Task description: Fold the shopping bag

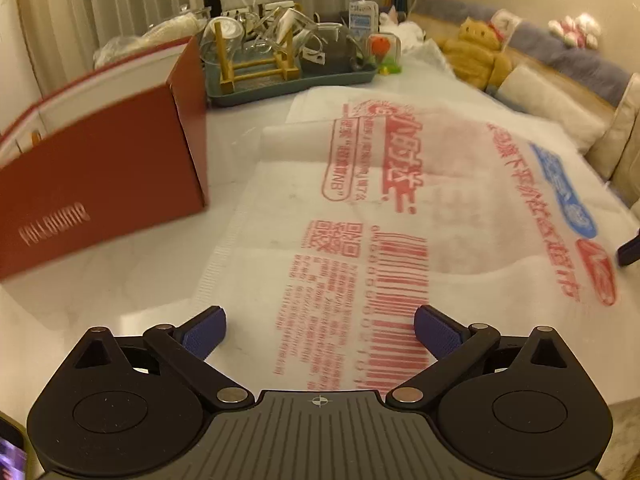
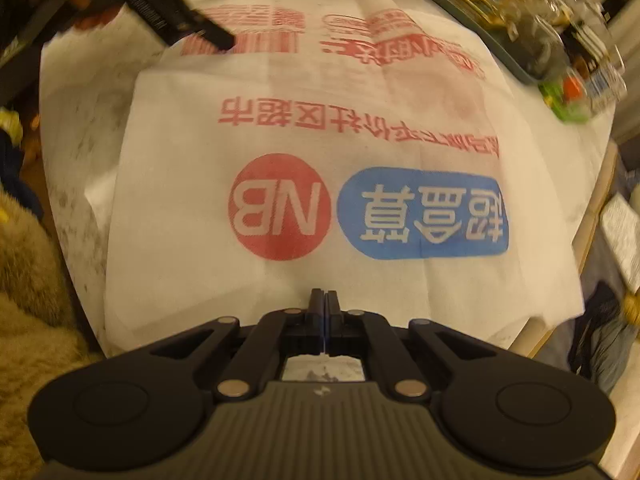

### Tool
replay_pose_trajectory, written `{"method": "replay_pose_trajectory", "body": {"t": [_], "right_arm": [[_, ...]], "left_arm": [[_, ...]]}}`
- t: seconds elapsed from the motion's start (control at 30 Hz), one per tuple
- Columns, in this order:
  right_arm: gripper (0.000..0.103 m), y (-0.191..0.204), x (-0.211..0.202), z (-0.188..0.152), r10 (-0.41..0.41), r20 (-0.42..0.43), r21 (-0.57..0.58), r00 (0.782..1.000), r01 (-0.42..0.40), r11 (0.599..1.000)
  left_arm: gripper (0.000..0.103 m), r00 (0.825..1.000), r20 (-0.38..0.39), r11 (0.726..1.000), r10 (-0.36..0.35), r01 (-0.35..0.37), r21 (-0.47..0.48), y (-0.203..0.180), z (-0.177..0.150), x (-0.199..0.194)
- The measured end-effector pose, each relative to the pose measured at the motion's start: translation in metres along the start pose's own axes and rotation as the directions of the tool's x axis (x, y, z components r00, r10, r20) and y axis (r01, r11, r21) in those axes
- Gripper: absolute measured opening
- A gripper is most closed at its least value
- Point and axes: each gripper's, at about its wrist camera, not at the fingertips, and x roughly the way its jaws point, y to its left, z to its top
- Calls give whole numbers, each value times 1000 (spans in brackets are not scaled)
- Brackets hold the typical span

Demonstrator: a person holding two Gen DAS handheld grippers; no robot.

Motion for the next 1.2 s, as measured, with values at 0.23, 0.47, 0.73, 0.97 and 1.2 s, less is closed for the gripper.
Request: {"method": "replay_pose_trajectory", "body": {"t": [0.23,0.47,0.73,0.97,1.2], "right_arm": [[1,-6,2,6,20,-31,53,999,-18,998],[10,-11,-23,26,42,75,207,996,-57,977],[82,63,-28,72,149,187,11,971,-154,988],[82,108,-6,82,127,130,-98,983,-114,989],[37,99,-4,75,150,96,-33,984,-148,988]], "left_arm": [[21,998,55,1000,19,-18,-21,-17,0,-12],[2,993,91,996,75,-70,-57,-28,-12,-29],[2,995,80,988,56,-44,-151,-31,-36,-60],[2,999,43,993,32,-27,-116,-20,-53,-67],[3,998,45,996,-45,49,-76,-15,-65,-84]]}}
